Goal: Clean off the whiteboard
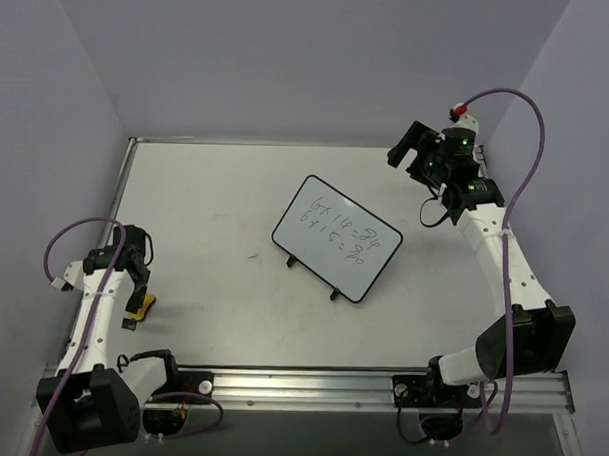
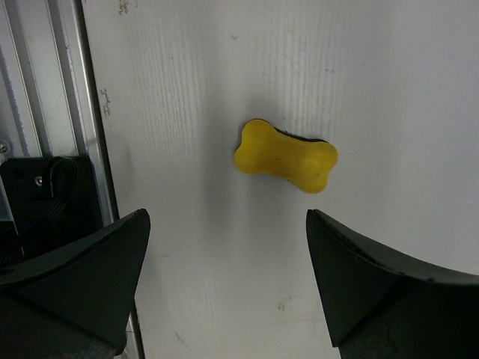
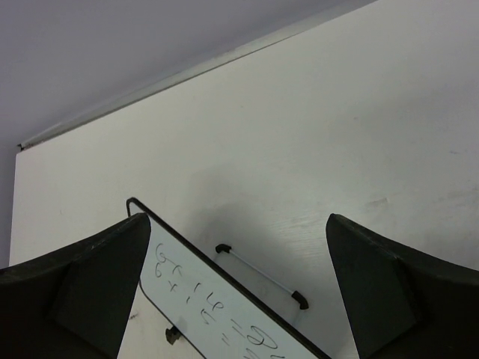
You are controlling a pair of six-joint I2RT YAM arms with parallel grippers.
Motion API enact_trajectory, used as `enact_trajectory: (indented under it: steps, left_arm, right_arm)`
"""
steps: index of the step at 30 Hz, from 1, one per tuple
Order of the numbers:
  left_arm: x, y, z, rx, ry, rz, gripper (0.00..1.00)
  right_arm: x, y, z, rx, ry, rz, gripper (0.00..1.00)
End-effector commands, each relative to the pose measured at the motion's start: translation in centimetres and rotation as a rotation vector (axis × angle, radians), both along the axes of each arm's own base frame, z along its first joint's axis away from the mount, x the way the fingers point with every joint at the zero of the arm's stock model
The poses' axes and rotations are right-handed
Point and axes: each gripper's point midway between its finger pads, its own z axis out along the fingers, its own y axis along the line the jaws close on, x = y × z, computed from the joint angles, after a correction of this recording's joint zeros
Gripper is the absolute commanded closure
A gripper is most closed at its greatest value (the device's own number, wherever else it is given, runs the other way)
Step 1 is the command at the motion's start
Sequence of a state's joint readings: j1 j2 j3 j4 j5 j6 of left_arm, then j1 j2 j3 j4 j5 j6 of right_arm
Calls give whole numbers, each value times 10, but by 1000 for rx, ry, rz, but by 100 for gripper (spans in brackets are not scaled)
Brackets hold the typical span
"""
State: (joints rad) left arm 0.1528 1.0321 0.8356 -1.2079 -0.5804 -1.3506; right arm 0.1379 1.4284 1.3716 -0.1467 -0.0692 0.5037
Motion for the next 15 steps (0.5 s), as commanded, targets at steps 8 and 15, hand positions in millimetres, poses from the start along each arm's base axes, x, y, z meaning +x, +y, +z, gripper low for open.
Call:
enact_trajectory:
  steps: [8, 15]
  left_arm:
    - [4, 18, -32, 40, 67, 102, 6]
    - [13, 15, -50, -8, 124, 110, 6]
  right_arm:
    - [-13, 31, 13, 3, -18, 54, 0]
    - [-16, 30, 22, -6, -35, 51, 0]
